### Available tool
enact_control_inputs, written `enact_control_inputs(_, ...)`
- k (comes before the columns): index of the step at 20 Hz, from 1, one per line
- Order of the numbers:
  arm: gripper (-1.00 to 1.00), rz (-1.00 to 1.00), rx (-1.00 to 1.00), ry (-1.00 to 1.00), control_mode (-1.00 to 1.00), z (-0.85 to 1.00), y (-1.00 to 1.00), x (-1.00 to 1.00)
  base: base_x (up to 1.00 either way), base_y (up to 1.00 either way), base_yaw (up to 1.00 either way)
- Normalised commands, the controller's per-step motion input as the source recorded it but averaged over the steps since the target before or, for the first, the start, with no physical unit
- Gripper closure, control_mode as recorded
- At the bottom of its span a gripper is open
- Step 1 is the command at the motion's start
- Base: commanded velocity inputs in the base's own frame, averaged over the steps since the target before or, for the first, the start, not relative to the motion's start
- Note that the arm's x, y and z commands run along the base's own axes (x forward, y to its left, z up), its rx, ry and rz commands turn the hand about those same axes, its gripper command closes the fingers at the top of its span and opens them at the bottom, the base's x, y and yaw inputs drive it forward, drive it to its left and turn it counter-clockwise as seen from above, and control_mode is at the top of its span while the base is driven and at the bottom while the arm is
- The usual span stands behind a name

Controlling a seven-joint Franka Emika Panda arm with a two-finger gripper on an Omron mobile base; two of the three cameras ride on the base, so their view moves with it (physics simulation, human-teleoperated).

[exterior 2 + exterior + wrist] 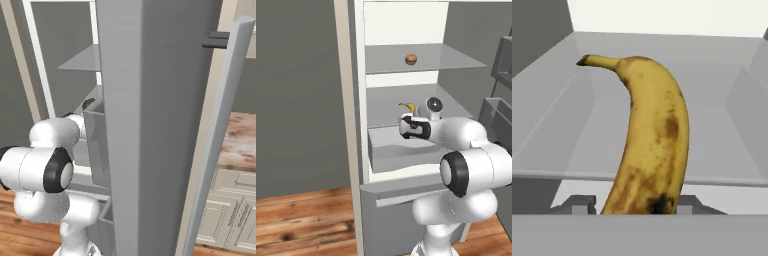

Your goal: Pick the tangerine and banana from the fridge and place them inside the tupperware on the counter.

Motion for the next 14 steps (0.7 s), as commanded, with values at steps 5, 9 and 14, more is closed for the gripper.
enact_control_inputs(5, 1.0, 0.0, 0.0, -0.02, -1.0, 0.99, -0.02, -0.59, 0.0, 0.0, 0.0)
enact_control_inputs(9, 1.0, 0.0, 0.0, 0.01, -1.0, 1.0, -0.04, -0.55, 0.0, 0.0, 0.0)
enact_control_inputs(14, 1.0, 0.0, 0.0, 0.17, -1.0, 0.86, -0.02, -0.69, 0.0, 0.0, 0.0)
